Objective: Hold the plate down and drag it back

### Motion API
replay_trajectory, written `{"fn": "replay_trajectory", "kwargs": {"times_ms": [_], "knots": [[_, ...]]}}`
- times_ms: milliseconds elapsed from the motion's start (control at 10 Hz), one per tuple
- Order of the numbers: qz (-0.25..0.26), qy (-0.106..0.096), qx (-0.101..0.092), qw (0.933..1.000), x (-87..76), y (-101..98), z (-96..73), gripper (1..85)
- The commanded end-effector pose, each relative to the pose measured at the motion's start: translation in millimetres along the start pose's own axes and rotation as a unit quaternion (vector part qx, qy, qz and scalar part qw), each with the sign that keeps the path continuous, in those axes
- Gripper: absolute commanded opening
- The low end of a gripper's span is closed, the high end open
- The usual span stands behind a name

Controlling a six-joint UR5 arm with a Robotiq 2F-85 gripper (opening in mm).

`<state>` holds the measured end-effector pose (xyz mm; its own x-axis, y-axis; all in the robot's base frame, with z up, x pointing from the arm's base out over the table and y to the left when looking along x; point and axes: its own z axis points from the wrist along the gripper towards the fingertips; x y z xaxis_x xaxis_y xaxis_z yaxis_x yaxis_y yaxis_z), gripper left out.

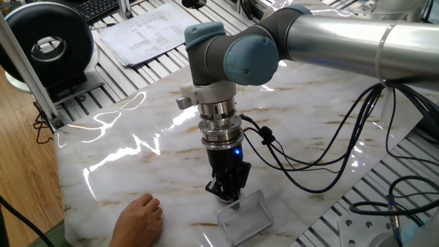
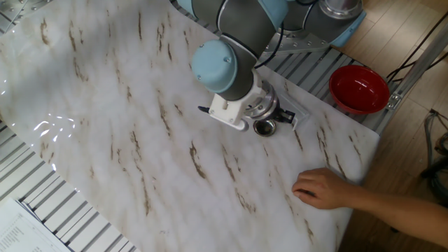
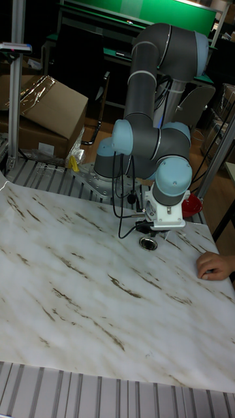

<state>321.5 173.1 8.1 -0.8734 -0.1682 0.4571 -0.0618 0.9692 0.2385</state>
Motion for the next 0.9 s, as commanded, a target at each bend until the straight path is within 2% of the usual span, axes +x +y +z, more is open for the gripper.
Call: {"fn": "replay_trajectory", "kwargs": {"times_ms": [0,400,600,800], "knots": [[-0.001,-0.014,0.001,0.9999,-6.2,-2.4,0.0,1.3],[-0.007,-0.029,0.015,0.9994,-18.7,-7.8,-4.6,1.3],[0.001,-0.049,0.02,0.9986,-38.0,-5.5,-24.5,1.3],[0.008,-0.051,0.027,0.9983,-48.5,-7.0,-48.8,1.3]]}}
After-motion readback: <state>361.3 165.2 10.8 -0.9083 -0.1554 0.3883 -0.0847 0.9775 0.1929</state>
